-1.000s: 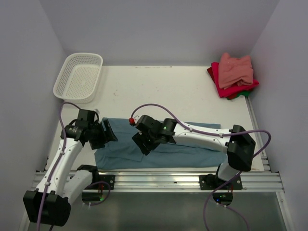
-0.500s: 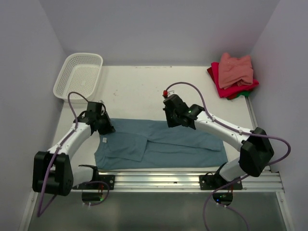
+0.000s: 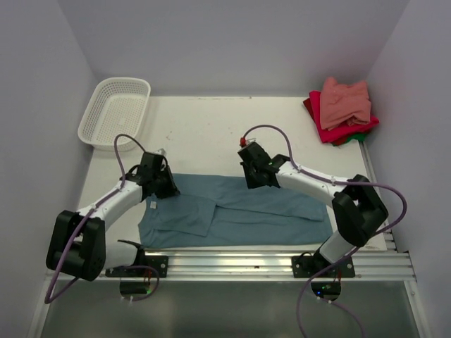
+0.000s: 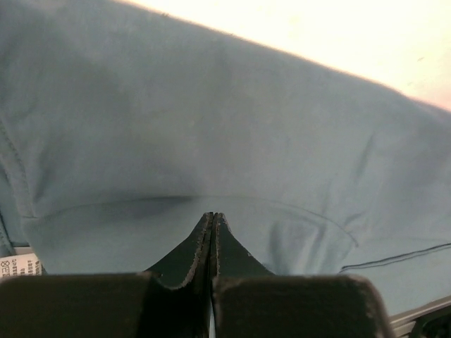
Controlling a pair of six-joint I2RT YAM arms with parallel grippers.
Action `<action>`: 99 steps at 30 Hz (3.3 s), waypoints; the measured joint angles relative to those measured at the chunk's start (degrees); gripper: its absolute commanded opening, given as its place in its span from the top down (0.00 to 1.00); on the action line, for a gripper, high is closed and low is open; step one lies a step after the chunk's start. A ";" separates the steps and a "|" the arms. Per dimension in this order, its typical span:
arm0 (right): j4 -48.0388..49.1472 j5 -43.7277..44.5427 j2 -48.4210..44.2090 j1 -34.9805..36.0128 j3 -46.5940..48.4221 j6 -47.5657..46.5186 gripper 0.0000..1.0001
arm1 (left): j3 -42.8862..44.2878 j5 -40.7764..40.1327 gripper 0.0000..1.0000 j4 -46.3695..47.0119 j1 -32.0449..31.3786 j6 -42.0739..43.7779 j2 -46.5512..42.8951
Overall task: Fold and stack the t-shirts
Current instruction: Fold the tshirt
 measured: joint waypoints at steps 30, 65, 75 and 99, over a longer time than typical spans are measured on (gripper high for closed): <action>3.63 -0.87 9.62 -1.44 -1.27 -1.86 1.00 | 40.02 1.79 1.00 9.57 -0.96 -2.95 45.44; 1.70 -5.57 5.79 -1.16 -5.64 1.79 1.00 | 84.37 18.88 1.00 14.69 -0.42 2.38 77.15; 6.58 -4.00 1.75 13.27 -11.13 9.25 1.00 | 84.56 22.27 1.00 14.58 -0.57 2.73 77.18; 3.50 0.39 -1.88 5.09 1.20 6.91 0.72 | 68.35 6.95 1.00 12.17 -1.44 9.20 46.27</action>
